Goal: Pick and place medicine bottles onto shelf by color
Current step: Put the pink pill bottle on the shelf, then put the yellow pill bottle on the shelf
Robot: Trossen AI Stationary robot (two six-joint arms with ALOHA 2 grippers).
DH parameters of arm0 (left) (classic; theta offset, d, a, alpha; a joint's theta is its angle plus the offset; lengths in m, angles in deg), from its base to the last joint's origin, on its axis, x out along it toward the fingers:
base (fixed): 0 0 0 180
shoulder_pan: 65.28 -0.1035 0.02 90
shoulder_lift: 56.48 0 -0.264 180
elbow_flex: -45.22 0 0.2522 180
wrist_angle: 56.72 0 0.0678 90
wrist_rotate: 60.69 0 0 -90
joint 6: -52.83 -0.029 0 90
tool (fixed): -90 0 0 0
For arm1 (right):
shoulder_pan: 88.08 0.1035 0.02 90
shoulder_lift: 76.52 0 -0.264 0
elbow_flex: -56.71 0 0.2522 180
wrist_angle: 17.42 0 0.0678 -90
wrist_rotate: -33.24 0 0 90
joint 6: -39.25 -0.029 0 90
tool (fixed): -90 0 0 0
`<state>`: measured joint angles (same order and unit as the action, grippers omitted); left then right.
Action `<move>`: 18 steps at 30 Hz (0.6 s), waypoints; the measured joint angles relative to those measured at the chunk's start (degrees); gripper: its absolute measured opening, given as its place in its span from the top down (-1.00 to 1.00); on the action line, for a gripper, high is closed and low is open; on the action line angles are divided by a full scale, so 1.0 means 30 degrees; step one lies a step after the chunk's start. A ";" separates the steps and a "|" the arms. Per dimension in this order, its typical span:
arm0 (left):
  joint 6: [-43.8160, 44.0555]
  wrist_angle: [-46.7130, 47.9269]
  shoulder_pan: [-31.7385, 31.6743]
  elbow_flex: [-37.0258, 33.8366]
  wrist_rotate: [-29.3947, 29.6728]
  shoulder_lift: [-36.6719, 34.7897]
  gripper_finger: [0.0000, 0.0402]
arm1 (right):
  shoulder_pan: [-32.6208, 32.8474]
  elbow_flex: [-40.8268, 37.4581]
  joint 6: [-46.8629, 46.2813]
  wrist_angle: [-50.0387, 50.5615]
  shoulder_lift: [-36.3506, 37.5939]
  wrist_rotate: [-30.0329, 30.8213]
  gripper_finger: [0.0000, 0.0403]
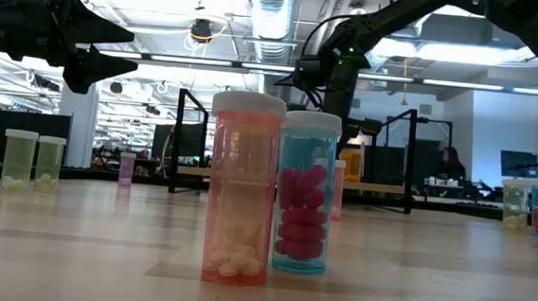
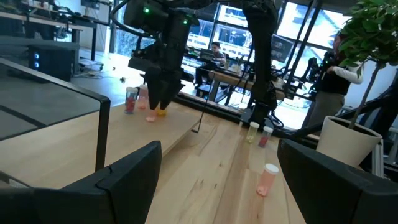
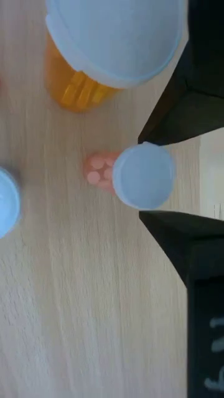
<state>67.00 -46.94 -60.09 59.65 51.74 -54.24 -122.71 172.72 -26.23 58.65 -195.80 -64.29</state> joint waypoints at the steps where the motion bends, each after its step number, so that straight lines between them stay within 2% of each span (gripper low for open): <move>1: 0.0004 0.0000 0.0002 0.0002 0.0000 0.0000 -0.55 | 0.0042 0.0001 -0.0007 0.0016 0.0000 0.0007 -0.05; 8: 0.0006 0.0000 0.0003 0.0004 0.0000 0.0000 -0.55 | 0.0099 0.0859 0.0413 0.1847 0.0012 -0.0478 -0.28; 14: 0.0000 0.0000 0.0000 0.0006 -0.0002 0.0000 -0.55 | 0.0885 0.2863 0.0461 0.5485 0.0053 -0.0379 -0.32; 18: 0.0000 0.0000 0.0000 0.0005 -0.0003 0.0000 -0.55 | 0.1668 0.3289 -0.0203 0.7550 0.0279 -0.0385 -0.32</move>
<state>67.00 -46.94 -60.09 59.66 51.74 -54.24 -117.70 182.59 -26.83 81.30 -194.96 -65.44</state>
